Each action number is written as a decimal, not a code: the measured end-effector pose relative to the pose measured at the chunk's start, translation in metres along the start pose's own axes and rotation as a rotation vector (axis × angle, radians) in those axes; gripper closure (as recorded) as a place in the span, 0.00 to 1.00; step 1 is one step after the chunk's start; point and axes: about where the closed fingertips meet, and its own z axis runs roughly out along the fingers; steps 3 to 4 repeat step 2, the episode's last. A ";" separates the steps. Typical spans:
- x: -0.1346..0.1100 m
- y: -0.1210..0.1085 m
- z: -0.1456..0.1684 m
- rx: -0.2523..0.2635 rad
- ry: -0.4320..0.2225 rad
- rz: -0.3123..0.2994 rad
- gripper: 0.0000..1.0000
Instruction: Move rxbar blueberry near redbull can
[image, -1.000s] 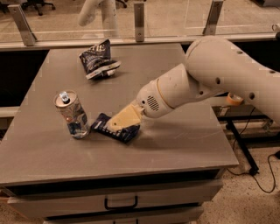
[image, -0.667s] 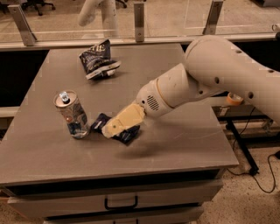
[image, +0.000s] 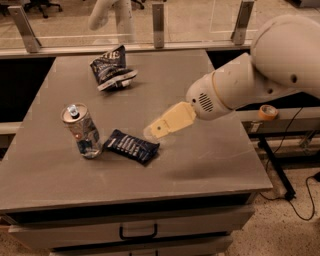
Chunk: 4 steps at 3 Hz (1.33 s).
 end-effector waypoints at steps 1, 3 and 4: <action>-0.007 -0.034 -0.063 0.220 -0.027 0.004 0.00; -0.007 -0.034 -0.062 0.219 -0.026 0.002 0.00; -0.007 -0.034 -0.062 0.219 -0.026 0.002 0.00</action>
Offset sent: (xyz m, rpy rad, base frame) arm 0.0100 -0.0454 0.0336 -0.0673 -0.0960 -0.1293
